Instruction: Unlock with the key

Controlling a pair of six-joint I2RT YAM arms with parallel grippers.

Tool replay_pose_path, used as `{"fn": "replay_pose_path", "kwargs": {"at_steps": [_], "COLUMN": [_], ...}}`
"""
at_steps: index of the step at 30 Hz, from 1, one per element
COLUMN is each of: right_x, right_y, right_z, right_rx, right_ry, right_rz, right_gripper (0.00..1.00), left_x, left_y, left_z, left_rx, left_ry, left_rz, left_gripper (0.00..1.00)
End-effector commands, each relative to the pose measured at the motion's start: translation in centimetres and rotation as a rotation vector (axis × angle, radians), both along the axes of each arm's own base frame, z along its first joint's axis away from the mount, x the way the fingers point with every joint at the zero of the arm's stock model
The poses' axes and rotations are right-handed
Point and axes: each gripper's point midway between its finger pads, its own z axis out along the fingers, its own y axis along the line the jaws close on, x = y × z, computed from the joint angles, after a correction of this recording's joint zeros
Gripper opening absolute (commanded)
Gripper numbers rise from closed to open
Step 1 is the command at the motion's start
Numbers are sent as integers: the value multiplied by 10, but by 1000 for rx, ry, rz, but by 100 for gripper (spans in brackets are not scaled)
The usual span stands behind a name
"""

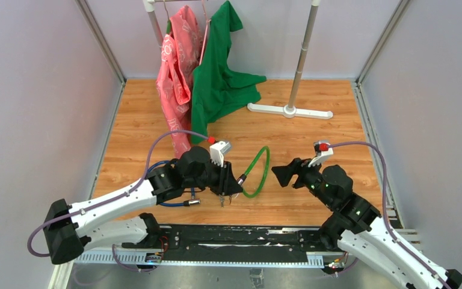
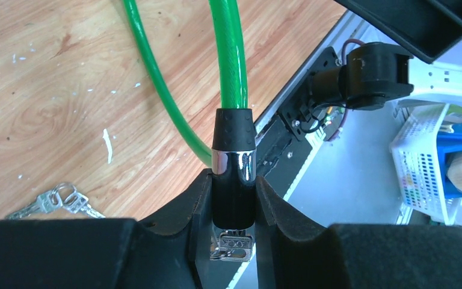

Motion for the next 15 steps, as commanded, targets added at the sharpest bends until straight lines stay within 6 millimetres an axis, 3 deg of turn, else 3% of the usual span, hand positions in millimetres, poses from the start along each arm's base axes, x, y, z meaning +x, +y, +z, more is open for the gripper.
{"fn": "replay_pose_path", "kwargs": {"at_steps": [1, 6, 15], "right_x": [-13, -19, -29], "right_y": [29, 48, 74], "right_z": [17, 8, 15], "right_rx": [-65, -89, -251], "right_ry": [-201, -218, -431], "right_rz": [252, 372, 559], "right_gripper": [77, 73, 74], "left_x": [4, 5, 8], "left_y": [9, 13, 16], "left_z": [0, 2, 15], "left_rx": [-8, -26, -71], "left_ry": [-30, -22, 14], "left_rz": [51, 91, 116], "left_gripper": [0, 0, 0]}}
